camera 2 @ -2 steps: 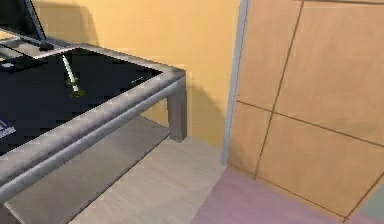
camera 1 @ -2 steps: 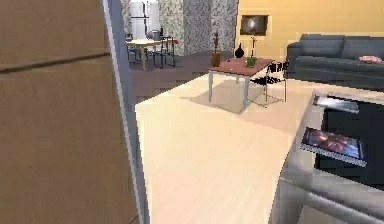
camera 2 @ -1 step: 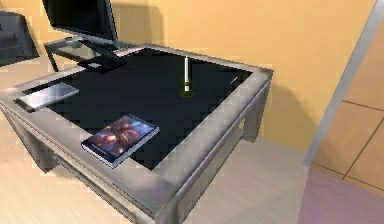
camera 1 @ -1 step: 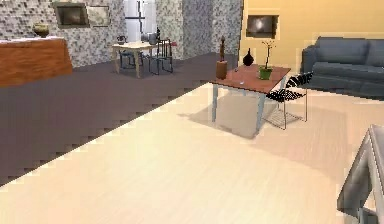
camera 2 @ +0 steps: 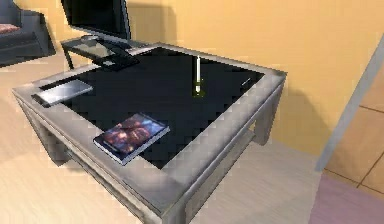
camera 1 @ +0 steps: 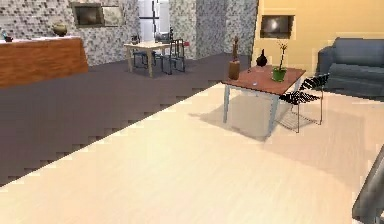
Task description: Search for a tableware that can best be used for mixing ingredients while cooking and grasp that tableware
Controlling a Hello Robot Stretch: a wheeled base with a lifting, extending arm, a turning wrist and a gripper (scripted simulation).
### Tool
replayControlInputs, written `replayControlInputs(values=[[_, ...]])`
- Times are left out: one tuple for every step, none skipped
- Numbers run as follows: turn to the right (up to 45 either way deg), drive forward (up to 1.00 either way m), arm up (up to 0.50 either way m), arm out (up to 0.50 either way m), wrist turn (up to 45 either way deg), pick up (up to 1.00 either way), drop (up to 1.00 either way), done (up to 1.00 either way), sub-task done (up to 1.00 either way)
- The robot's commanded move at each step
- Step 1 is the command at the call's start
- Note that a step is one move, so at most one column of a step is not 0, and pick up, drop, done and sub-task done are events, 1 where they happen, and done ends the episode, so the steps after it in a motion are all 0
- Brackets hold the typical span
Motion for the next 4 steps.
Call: replayControlInputs(values=[[0.0,1.00,0.00,0.00,0.0,0.00,0.00,0.00,0.00],[0.0,1.00,0.00,0.00,0.0,0.00,0.00,0.00,0.00],[-3.0,0.00,0.00,0.00,0.0,0.00,0.00,0.00,0.00],[0.0,0.80,0.00,0.00,0.0,0.00,0.00,0.00,0.00]])
